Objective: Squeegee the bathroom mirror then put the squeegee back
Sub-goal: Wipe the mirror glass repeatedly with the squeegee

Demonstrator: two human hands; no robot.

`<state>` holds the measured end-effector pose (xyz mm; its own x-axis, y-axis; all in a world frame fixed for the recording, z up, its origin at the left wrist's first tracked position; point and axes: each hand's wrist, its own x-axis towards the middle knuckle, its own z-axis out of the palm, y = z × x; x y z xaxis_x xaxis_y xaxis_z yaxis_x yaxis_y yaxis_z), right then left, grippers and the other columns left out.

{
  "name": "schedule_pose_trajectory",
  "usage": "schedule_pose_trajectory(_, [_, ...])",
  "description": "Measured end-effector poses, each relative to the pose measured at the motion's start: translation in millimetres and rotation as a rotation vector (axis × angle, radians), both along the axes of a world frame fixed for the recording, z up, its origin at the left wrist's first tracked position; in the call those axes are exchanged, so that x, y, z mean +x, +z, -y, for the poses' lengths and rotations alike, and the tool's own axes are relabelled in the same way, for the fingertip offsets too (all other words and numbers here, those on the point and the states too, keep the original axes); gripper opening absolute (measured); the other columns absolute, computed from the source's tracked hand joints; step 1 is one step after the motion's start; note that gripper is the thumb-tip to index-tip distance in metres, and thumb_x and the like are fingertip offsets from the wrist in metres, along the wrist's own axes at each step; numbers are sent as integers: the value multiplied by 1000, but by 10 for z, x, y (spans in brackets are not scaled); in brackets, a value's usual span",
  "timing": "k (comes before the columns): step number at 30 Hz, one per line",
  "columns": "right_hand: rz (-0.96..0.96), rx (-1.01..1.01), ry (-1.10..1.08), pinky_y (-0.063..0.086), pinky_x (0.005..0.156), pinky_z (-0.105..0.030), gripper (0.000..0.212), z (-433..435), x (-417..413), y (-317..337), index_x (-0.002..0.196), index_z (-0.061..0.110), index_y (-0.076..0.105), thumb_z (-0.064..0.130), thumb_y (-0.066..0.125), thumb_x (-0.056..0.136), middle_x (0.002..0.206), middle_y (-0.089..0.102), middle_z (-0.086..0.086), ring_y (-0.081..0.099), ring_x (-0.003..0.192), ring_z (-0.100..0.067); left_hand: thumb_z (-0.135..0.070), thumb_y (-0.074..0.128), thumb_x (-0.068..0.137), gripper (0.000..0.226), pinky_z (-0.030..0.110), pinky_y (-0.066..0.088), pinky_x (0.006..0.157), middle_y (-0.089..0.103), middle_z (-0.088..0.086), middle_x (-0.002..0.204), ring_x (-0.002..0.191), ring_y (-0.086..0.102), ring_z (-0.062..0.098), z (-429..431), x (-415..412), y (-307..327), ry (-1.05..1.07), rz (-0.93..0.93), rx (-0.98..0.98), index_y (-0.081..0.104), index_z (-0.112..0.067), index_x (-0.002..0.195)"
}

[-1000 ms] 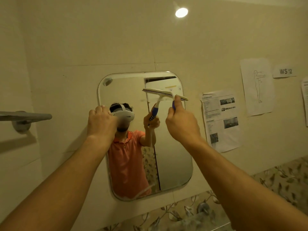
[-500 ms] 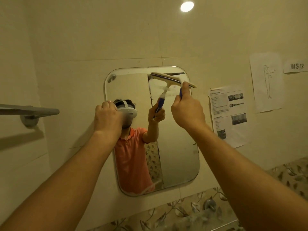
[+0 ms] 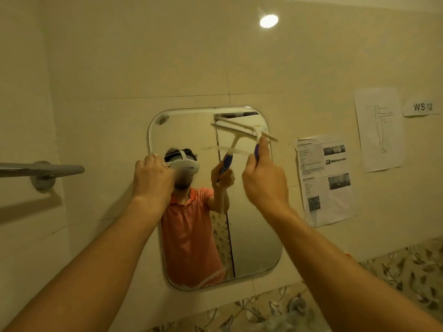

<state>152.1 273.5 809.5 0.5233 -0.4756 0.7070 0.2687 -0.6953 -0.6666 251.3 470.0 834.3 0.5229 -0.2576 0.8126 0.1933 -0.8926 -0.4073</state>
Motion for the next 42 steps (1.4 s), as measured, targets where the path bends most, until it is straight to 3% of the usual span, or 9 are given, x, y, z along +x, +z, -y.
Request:
schedule_pose_trajectory(4, [17, -11, -92, 38, 49, -28, 55, 162, 155, 438, 160, 40, 6, 36, 29, 109, 74, 54, -1, 52, 59, -12, -36, 65, 91, 46, 35, 42, 94, 54, 9, 127, 116, 49, 25, -20, 31, -19, 3, 9, -7, 59, -15, 132])
schedule_pose_trajectory(7, [-10, -15, -122, 41, 53, -32, 56, 171, 233, 498, 160, 37, 7, 35, 29, 109, 78, 55, -2, 56, 66, -16, -35, 64, 91, 46, 36, 43, 93, 53, 10, 127, 114, 49, 25, -51, 66, -34, -3, 19, -6, 58, -14, 132])
schedule_pose_trajectory(14, [-88, -25, -115, 44, 46, -33, 61, -53, 137, -141, 159, 40, -5, 36, 29, 109, 68, 56, -5, 53, 55, -16, -40, 63, 91, 49, 35, 43, 92, 53, 11, 128, 113, 50, 25, -59, 144, -44, -21, 36, -5, 58, -14, 132])
schedule_pose_trajectory(20, [-146, -59, -88, 49, 50, -36, 59, -185, 22, -574, 159, 38, -1, 38, 29, 109, 67, 57, -3, 54, 55, -16, -47, 64, 91, 50, 34, 43, 91, 55, 9, 124, 111, 50, 24, -59, 156, -45, -34, 52, -16, 60, -16, 130])
schedule_pose_trajectory(23, [-65, -43, -82, 52, 50, -36, 58, -59, 16, -334, 159, 41, 1, 40, 29, 109, 67, 56, -3, 52, 53, -14, -45, 64, 90, 49, 34, 42, 91, 54, 9, 125, 113, 49, 23, -52, 170, -48, -32, 51, -14, 60, -16, 130])
schedule_pose_trajectory(27, [44, -28, -119, 41, 46, -26, 54, 165, 134, 235, 159, 41, 6, 39, 29, 109, 77, 58, -5, 51, 56, -12, -43, 57, 92, 52, 33, 41, 90, 51, 8, 125, 110, 48, 22, -84, 237, -51, -37, 57, -47, 55, -14, 135])
schedule_pose_trajectory(31, [2, -16, -148, 36, 49, -26, 54, 192, 227, 513, 160, 36, 7, 35, 28, 110, 88, 60, -7, 54, 63, -13, -42, 61, 90, 54, 32, 40, 89, 51, 8, 124, 109, 49, 22, -72, 251, -56, -30, 36, -47, 54, -13, 135])
schedule_pose_trajectory(37, [-61, -3, -89, 46, 48, -34, 59, -51, 168, 3, 160, 38, -1, 36, 28, 109, 68, 54, -3, 52, 55, -15, -41, 60, 89, 51, 33, 40, 89, 51, 8, 123, 109, 48, 22, -78, 273, -45, -25, 37, -36, 54, -14, 132])
schedule_pose_trajectory(42, [-112, 24, -36, 47, 49, -33, 61, -274, 45, -579, 160, 39, -2, 39, 30, 108, 65, 52, 0, 51, 55, -13, -46, 60, 89, 54, 32, 40, 88, 52, 7, 122, 107, 48, 21, -72, 292, -48, -23, 56, -34, 56, -15, 132])
